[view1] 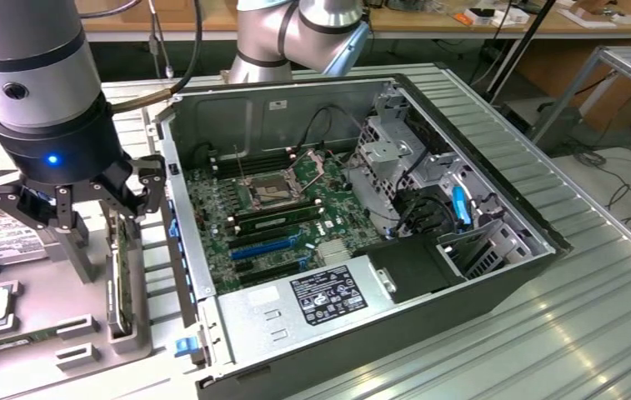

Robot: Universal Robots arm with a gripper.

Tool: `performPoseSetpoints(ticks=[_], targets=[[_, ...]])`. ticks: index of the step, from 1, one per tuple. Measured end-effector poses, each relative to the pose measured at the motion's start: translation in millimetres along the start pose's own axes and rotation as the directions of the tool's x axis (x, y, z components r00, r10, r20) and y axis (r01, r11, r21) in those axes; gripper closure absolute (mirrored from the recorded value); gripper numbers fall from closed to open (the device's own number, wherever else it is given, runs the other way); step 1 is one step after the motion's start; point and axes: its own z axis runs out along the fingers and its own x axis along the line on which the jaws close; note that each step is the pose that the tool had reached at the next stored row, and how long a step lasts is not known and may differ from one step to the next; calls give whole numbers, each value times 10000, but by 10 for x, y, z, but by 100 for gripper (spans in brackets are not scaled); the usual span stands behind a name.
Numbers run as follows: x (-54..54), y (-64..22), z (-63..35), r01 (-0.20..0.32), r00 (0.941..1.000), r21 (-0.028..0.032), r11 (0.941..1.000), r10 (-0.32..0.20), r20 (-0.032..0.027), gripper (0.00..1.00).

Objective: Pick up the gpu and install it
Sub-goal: 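Pick up the gpu and move the gpu toward the slot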

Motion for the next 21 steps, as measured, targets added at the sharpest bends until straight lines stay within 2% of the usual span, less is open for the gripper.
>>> performPoseSetpoints(ticks=[21], targets=[[2, -3, 88, 0, 10000, 0, 10000, 0, 0, 44]])
